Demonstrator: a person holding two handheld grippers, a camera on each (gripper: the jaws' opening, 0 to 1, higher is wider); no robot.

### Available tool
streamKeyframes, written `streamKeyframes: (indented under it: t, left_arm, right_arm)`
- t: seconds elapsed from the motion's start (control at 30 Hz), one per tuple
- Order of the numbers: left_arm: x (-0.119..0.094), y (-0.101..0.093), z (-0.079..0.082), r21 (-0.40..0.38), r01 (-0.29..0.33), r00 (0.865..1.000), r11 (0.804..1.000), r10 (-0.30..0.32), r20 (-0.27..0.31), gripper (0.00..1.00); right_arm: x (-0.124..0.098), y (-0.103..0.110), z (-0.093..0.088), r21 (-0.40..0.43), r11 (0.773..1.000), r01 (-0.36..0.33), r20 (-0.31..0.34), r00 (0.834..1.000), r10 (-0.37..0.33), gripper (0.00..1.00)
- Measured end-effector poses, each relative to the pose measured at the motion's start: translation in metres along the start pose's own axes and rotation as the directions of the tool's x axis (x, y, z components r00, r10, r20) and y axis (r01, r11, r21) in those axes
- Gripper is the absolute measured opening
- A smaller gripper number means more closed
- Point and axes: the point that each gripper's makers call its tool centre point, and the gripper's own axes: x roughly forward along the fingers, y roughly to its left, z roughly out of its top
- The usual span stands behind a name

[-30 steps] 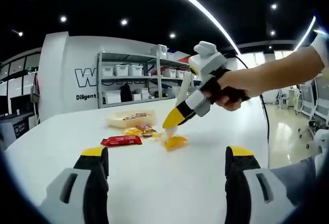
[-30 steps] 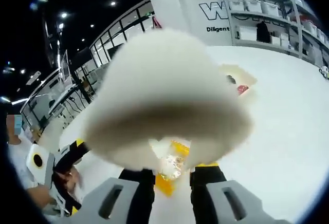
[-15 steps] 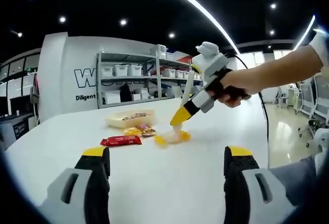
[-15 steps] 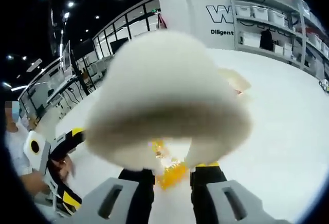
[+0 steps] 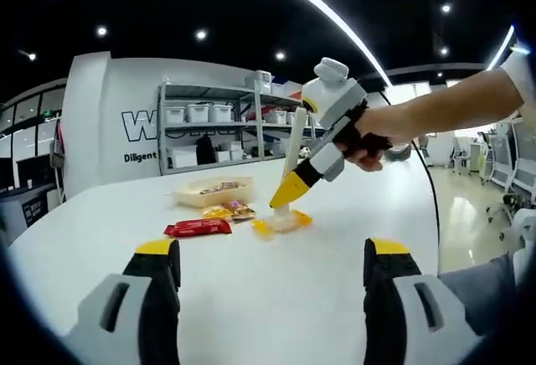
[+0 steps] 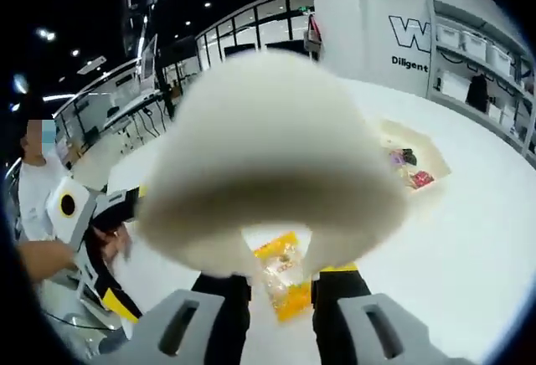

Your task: Place the target food into the container with the food tongs after gripping and lifting it, then release it inside without dropping or visibly crushing the food.

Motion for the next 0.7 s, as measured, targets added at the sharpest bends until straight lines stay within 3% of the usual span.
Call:
streamKeyframes:
  t: [0.07,0.33,0.6,0.7]
  left_arm:
    - [0.000,0.000,0.000,0.002,-0.001,1.000,1.000,0.001,-0.002,0.89]
    - [0.001,-0.001,-0.001,0.002,0.001,1.000,1.000,-0.001,-0.004,0.88]
    - [0.001,-0.001,-0.003,0.012,-0.001,1.000,1.000,0.001,-0.014,0.87]
    - [0.001,-0.001,-0.003,0.010,0.001,1.000,1.000,-0.001,-0.014,0.87]
  right_arm:
    - [-0.001,0.003,-0.005,0.059,0.998,-0.023,-0.009,1.000,0.023,0.22]
    - [-0.008,0.011,-0.006,0.080,0.996,-0.043,0.000,0.999,0.043,0.21]
    - [-0.002,0.008,0.000,0.081,0.996,0.036,0.014,0.999,-0.038,0.22]
    - [0.004,0.010,0.001,0.035,0.998,0.052,0.002,0.999,-0.052,0.23]
